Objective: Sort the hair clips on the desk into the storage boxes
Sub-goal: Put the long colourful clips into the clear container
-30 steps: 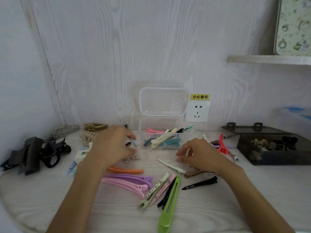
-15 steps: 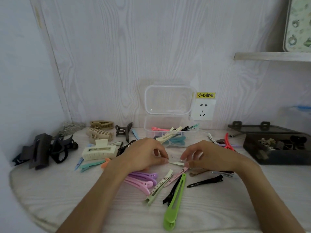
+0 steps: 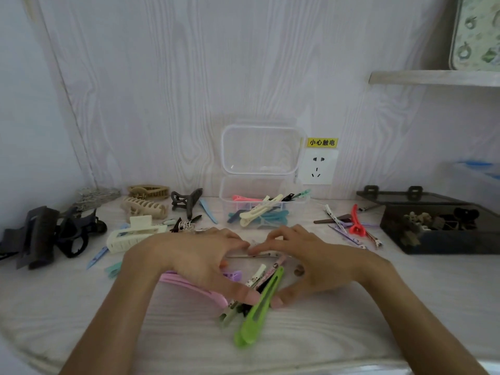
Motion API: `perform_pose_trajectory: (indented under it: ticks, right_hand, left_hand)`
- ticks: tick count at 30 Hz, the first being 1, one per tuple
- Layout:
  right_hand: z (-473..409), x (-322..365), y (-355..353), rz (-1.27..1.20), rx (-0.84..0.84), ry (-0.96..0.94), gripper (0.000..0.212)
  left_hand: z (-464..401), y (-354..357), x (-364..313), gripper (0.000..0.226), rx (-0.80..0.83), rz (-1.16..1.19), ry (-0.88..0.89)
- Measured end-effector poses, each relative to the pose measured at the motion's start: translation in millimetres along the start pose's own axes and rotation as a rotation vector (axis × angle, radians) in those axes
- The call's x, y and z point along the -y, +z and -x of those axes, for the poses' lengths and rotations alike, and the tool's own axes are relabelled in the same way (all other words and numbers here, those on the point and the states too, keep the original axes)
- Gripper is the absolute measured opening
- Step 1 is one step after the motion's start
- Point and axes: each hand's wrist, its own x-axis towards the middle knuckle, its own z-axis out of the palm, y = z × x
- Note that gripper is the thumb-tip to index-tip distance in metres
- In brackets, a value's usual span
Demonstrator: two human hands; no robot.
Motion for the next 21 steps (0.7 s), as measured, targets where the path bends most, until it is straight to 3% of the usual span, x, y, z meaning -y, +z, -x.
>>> perform_pose_trajectory:
  ticks: [3, 6, 9, 16, 21]
  right_hand:
    - [-10, -1, 6, -0.020, -0.190, -0.006, 0.044]
    - [-14, -3, 5, -0.041, -0.307, 0.053, 0.024]
    - [-12, -10, 0, -0.104, -0.343, 0.119, 0.013]
    - [-10, -18, -7, -0.191, -0.449, 0.111, 0.019]
    - [-12, -20, -8, -0.272, -0.614, 0.051, 0.021]
  left_hand:
    - [-2, 2, -4, 0.114, -0.013, -0.015, -0.027]
    - [-5, 5, 0, 0.106, -0.053, 0.030, -0.050]
    - [-10, 6, 7, 0.076, -0.150, 0.066, -0.029]
    - [-22, 10, 17, 0.021, -0.379, 0.152, -0.004]
    - [-21, 9, 16, 0.022, -0.504, 0.110, 0.003]
